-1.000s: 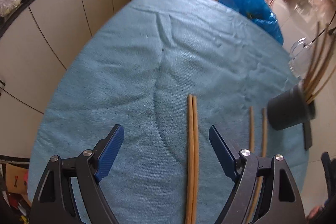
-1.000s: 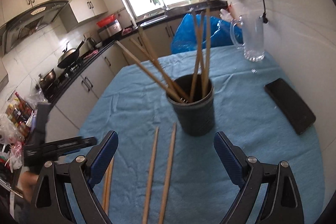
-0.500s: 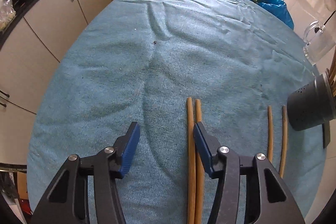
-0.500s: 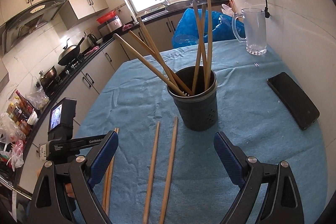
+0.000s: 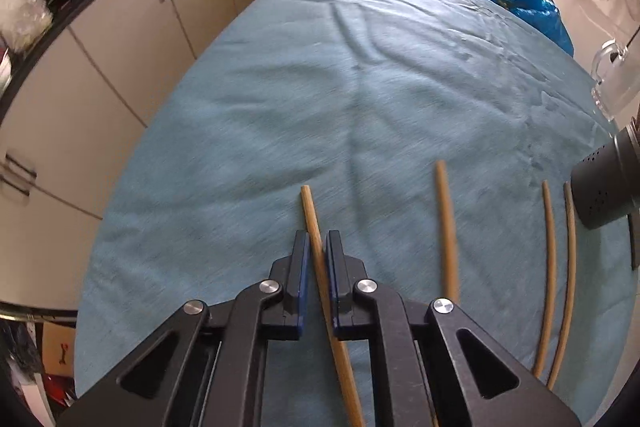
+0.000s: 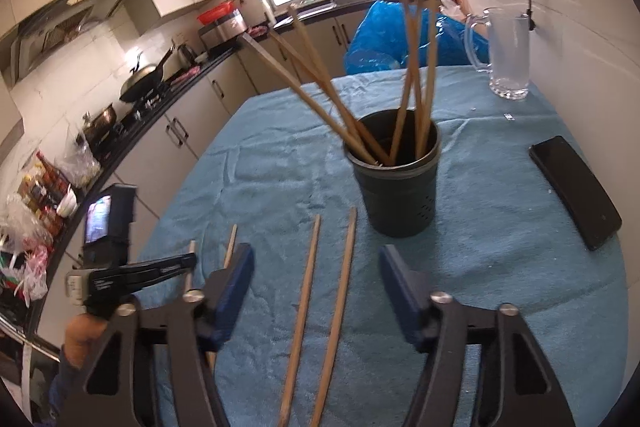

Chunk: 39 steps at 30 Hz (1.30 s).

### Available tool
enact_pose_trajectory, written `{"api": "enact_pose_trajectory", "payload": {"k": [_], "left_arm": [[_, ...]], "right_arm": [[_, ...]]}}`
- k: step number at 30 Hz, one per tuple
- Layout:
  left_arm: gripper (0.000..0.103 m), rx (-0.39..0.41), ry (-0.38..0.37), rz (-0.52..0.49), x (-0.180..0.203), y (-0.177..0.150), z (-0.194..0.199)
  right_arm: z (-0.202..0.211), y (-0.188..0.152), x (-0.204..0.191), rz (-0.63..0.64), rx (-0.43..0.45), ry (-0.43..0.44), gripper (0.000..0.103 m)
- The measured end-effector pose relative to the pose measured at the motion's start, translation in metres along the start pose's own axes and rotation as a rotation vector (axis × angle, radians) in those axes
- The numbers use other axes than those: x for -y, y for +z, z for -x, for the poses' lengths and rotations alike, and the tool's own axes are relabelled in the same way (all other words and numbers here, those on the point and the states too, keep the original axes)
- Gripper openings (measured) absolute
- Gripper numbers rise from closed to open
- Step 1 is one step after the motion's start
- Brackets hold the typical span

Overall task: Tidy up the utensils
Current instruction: 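Lower both tools to the remaining chopsticks on the towel, then grasp a chopstick with the left tool while the right tool grasps another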

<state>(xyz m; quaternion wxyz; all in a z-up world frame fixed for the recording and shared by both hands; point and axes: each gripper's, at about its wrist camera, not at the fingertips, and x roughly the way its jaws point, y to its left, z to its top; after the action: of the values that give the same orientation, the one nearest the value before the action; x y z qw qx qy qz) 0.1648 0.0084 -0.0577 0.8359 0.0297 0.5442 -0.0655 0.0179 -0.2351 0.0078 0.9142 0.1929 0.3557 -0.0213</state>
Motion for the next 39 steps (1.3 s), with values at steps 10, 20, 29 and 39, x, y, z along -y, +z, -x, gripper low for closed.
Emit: {"api": "enact_pose_trajectory", "payload": {"k": [10,20,29,39], "left_arm": [[0.008,0.033,-0.005,-0.01,-0.012,-0.016,0.006],[0.008,0.031,-0.014,-0.014,-0.01,-0.014,0.005],[0.006,0.038,-0.079,-0.009,-0.007,-0.012,0.014],[0.006,0.273,-0.168,-0.024,-0.005,-0.012,0.112]], "right_arm": [[-0.083,0.004,-0.047,0.146,-0.156,-0.06,0.04],[-0.156,0.011,-0.043,0.161,-0.324,-0.193,0.022],[-0.143,0.007,-0.052,0.164,-0.292,-0.095,0.007],[-0.037,0.031,-0.066,0.156,0.021,0.055,0.007]]}}
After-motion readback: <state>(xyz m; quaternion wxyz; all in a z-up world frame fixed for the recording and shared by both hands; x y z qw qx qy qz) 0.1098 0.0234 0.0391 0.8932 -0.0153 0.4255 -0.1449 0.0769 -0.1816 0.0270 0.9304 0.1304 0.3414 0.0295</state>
